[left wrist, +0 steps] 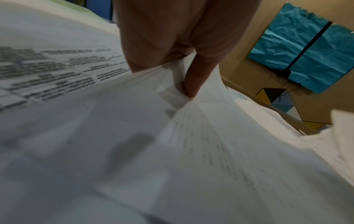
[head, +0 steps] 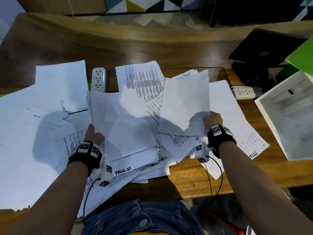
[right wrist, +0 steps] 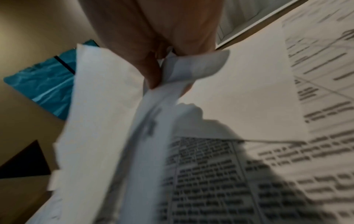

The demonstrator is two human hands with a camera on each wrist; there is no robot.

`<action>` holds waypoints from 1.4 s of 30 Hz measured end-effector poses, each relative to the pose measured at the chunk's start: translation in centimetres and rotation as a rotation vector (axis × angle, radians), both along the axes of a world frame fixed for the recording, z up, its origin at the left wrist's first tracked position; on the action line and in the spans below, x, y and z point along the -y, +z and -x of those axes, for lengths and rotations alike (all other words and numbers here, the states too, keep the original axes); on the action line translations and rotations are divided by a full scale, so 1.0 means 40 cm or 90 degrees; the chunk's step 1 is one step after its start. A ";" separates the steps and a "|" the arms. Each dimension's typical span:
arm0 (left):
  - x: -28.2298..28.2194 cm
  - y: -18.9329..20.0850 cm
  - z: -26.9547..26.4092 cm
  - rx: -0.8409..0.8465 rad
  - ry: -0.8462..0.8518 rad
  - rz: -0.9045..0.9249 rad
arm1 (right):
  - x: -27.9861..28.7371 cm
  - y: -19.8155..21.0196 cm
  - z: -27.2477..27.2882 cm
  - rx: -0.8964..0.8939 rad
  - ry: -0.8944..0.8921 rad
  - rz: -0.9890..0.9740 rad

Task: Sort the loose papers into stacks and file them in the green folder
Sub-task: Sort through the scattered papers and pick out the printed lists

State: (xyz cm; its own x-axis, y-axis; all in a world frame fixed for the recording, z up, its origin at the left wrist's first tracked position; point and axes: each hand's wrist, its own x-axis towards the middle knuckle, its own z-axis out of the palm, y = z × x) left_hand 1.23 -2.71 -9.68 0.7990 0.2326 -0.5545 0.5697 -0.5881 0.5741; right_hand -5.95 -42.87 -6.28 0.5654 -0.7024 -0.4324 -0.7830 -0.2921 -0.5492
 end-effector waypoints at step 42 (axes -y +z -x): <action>-0.043 0.015 -0.011 -0.047 -0.065 -0.094 | -0.383 -0.010 -0.109 0.149 0.112 0.000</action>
State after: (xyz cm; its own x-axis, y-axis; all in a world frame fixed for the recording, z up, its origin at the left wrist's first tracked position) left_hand 1.67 -0.98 -9.06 0.7810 0.2355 -0.5785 0.5400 -0.7198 0.4361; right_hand -1.61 -27.55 -6.68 0.7631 -0.5845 -0.2759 -0.5724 -0.4129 -0.7084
